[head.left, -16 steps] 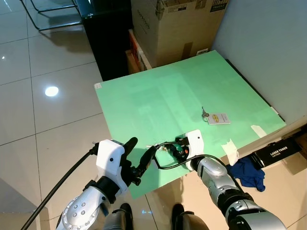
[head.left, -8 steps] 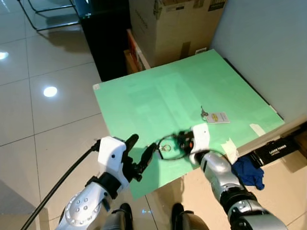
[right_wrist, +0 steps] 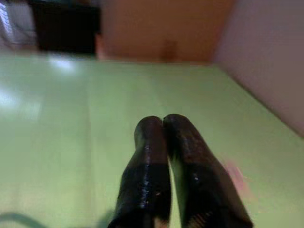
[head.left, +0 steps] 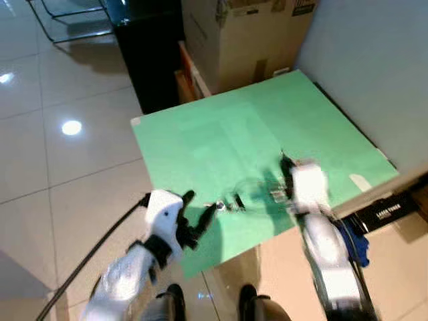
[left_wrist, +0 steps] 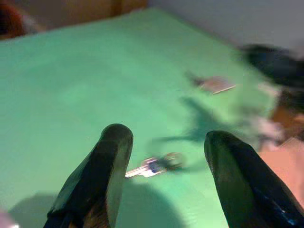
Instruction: Hang keys on a hook
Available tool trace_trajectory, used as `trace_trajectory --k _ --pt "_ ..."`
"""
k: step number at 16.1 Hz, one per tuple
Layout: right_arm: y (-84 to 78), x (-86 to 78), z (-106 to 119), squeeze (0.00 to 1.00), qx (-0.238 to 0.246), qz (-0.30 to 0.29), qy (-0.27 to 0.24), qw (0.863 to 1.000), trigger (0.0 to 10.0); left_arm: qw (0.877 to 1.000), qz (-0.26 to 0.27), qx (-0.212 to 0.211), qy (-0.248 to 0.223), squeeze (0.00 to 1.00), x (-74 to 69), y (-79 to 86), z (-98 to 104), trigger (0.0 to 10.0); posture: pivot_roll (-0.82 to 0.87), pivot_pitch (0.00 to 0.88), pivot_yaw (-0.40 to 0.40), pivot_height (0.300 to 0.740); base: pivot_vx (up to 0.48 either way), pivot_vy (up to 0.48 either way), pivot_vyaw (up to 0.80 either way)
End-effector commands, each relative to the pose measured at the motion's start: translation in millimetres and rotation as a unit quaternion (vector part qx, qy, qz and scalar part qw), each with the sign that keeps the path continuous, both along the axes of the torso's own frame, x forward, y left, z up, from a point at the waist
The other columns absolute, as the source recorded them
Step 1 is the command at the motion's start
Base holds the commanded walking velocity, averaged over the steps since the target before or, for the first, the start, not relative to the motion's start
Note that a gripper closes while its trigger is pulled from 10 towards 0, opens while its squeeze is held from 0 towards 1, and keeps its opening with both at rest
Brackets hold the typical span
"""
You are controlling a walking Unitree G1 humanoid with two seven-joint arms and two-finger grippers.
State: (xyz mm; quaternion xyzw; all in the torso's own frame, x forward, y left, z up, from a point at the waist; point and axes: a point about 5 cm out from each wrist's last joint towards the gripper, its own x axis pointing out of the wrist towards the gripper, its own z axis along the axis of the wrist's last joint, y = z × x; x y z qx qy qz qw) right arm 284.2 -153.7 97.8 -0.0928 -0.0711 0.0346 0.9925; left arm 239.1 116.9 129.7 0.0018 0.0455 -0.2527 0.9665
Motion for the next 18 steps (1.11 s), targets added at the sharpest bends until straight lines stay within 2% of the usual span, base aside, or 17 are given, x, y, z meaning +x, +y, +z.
trace_trajectory --k 1,2,3,4,5,6,7,8,9,10,11,12,14,16,18 --pt "-6.0 -14.7 -8.5 0.66 -0.008 -0.020 0.021 1.000 10.0 1.000 0.009 0.011 0.009 0.00 4.6 5.1 -7.9 10.0 0.01 0.280 -0.024 0.740 0.000 0.000 0.00" --pt "-10.7 -39.4 -26.0 1.00 -0.004 -0.024 0.062 0.998 10.0 1.000 0.013 0.015 0.009 0.00 17.7 7.5 -11.6 10.0 -0.01 0.278 -0.021 0.740 0.000 0.000 0.00" --pt "-13.9 -56.5 -34.0 1.00 -0.008 -0.022 0.077 0.997 10.0 1.000 0.012 0.022 0.004 0.98 28.3 6.5 -13.7 10.0 -0.02 0.277 -0.017 0.740 0.000 0.000 0.00" --pt "-16.3 -72.4 -39.2 1.00 -0.028 -0.023 0.091 0.995 10.0 0.999 -0.008 0.032 0.005 1.00 39.2 -1.7 -18.6 10.0 -0.05 0.277 -0.011 0.740 0.000 0.000 0.00" --pt "-19.8 -88.8 -44.3 1.00 -0.047 -0.032 0.109 0.992 10.0 0.999 -0.037 0.037 0.010 1.00 48.9 -13.5 -25.4 10.0 -0.06 0.276 -0.009 0.740 0.000 0.000 0.00" --pt "-22.1 -96.8 -47.9 1.00 -0.055 -0.036 0.120 0.991 10.0 0.998 -0.055 0.037 0.013 1.00 53.3 -21.1 -28.9 10.0 -0.07 0.275 -0.005 0.740 0.000 0.000 0.00" --pt "-19.8 -110.0 -52.3 0.91 -0.063 -0.032 0.137 0.988 10.0 0.996 -0.083 0.040 0.020 1.00 59.1 -31.8 -37.8 10.0 -0.10 0.276 0.010 0.740 0.000 0.000 0.00" --pt "-17.1 -115.9 -54.1 0.74 -0.063 -0.030 0.148 0.987 10.0 0.995 -0.089 0.048 0.022 1.00 62.6 -35.5 -42.5 10.0 -0.11 0.277 0.016 0.740 0.000 0.000 0.00" --pt "-14.9 -118.5 -56.0 0.07 -0.060 -0.027 0.155 0.986 10.0 0.994 -0.094 0.055 0.024 1.00 64.0 -37.3 -45.1 10.0 -0.11 0.277 0.016 0.740 0.000 0.000 0.00" --pt "-9.9 -122.8 -57.8 0.00 -0.054 -0.016 0.166 0.985 10.0 0.992 -0.103 0.065 0.023 1.00 67.6 -39.9 -49.7 10.0 -0.13 0.282 0.026 0.740 0.000 0.000 0.00" --pt "-6.9 -125.4 -58.3 0.00 -0.048 -0.007 0.170 0.984 10.0 0.992 -0.102 0.072 0.024 0.92 70.4 -38.0 -52.8 10.0 -0.14 0.285 0.028 0.740 0.000 0.000 0.00" --pt "-6.3 -127.9 -58.7 0.00 -0.052 -0.005 0.172 0.984 10.0 0.991 -0.099 0.080 0.027 0.00 72.2 -34.4 -55.9 10.0 -0.14 0.286 0.027 0.740 0.000 0.000 0.00" --pt "-6.6 -132.0 -62.2 0.00 -0.054 -0.001 0.184 0.981 10.0 0.991 -0.096 0.086 0.025 0.00 74.5 -32.0 -60.6 10.0 -0.13 0.289 0.022 0.740 0.000 0.000 0.00" --pt "-2.3 -131.8 -63.8 0.00 -0.054 0.013 0.192 0.980 10.0 0.989 -0.110 0.101 0.011 0.00 74.4 -37.0 -66.4 10.0 -0.13 0.292 0.019 0.740 0.000 0.000 0.00" --pt "-1.8 -130.8 -64.0 0.00 -0.048 0.013 0.194 0.980 10.0 0.988 -0.115 0.098 0.011 0.00 73.8 -38.4 -68.1 10.0 -0.14 0.293 0.015 0.740 0.000 0.000 0.00"
